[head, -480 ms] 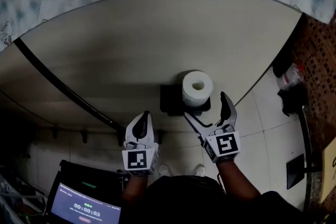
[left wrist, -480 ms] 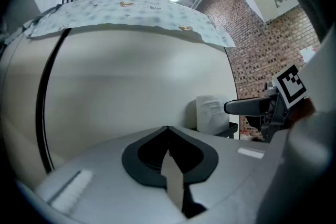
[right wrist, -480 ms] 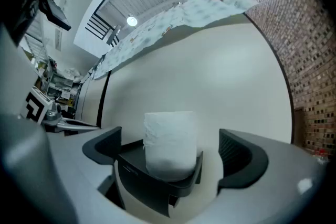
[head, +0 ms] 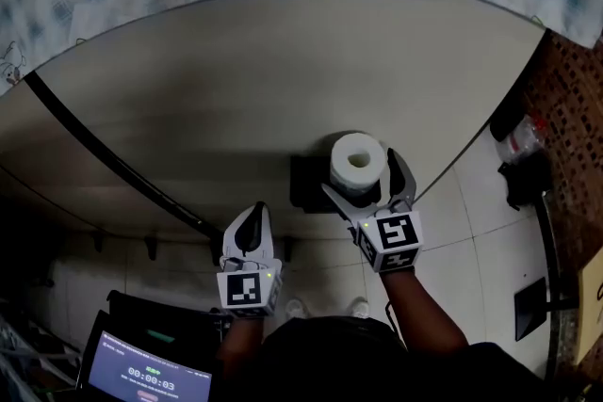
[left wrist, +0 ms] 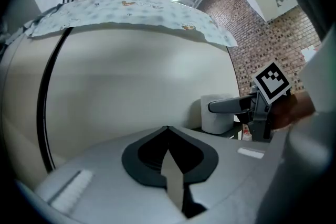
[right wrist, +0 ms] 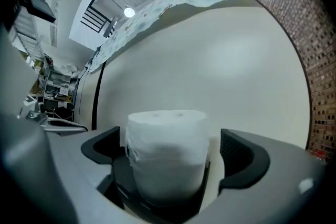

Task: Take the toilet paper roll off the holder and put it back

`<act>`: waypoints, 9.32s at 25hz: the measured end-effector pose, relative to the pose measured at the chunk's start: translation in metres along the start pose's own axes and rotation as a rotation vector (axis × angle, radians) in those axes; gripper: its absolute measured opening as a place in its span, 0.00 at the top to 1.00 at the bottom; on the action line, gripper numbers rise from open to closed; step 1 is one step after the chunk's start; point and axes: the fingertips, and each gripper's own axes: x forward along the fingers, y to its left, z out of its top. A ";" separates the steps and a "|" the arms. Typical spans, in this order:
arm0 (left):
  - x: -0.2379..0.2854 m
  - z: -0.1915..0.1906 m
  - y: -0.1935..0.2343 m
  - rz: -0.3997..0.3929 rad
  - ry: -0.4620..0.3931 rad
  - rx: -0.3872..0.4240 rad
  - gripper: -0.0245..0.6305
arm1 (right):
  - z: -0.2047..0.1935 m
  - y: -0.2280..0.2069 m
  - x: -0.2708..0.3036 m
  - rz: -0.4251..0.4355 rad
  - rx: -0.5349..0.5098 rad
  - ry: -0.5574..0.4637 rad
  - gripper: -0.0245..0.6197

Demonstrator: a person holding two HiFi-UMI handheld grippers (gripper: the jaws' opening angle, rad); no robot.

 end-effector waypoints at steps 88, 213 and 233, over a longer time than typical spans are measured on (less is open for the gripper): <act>0.029 -0.084 -0.086 -0.448 0.153 -0.021 0.78 | 0.044 -0.052 -0.060 -0.024 0.213 -0.154 0.28; 0.033 -0.080 -0.086 -0.475 0.327 -0.116 0.84 | -0.005 -0.087 -0.083 0.040 0.512 -0.168 0.96; 0.010 -0.072 -0.062 -0.279 0.193 -0.126 0.81 | 0.015 -0.049 -0.083 -0.008 0.038 -0.151 0.96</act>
